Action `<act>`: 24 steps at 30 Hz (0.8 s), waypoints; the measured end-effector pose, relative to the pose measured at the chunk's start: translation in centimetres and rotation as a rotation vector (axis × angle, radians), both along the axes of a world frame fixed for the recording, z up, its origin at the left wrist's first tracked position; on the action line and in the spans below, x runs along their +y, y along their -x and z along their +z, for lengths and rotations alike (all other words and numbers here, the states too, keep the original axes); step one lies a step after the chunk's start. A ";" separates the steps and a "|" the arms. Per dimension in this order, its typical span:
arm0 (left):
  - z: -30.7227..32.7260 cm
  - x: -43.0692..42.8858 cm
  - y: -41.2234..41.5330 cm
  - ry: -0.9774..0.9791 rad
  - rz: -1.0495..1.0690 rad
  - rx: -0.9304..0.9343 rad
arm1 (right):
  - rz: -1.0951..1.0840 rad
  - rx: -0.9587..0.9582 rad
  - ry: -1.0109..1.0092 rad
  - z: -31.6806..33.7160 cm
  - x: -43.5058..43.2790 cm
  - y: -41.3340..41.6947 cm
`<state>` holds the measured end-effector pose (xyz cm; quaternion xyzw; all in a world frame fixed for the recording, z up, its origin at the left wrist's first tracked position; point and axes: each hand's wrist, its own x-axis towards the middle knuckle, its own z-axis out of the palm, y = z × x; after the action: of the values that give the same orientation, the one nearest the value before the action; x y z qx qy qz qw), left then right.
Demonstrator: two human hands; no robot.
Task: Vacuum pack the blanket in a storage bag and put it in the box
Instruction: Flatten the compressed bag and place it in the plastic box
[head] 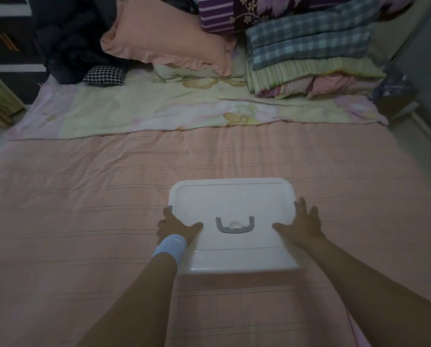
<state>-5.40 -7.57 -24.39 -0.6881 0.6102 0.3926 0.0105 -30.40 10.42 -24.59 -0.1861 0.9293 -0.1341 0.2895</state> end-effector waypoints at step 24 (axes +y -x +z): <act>-0.6 -14.0 -6.4 0.299 -0.210 -0.181 | 0.171 0.062 0.279 -2.5 -12.7 -6.3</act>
<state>0.96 -21.55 -25.04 -0.6470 0.7267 0.2309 0.0042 -24.09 -2.33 -27.14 -0.3068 0.8909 -0.2308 0.2425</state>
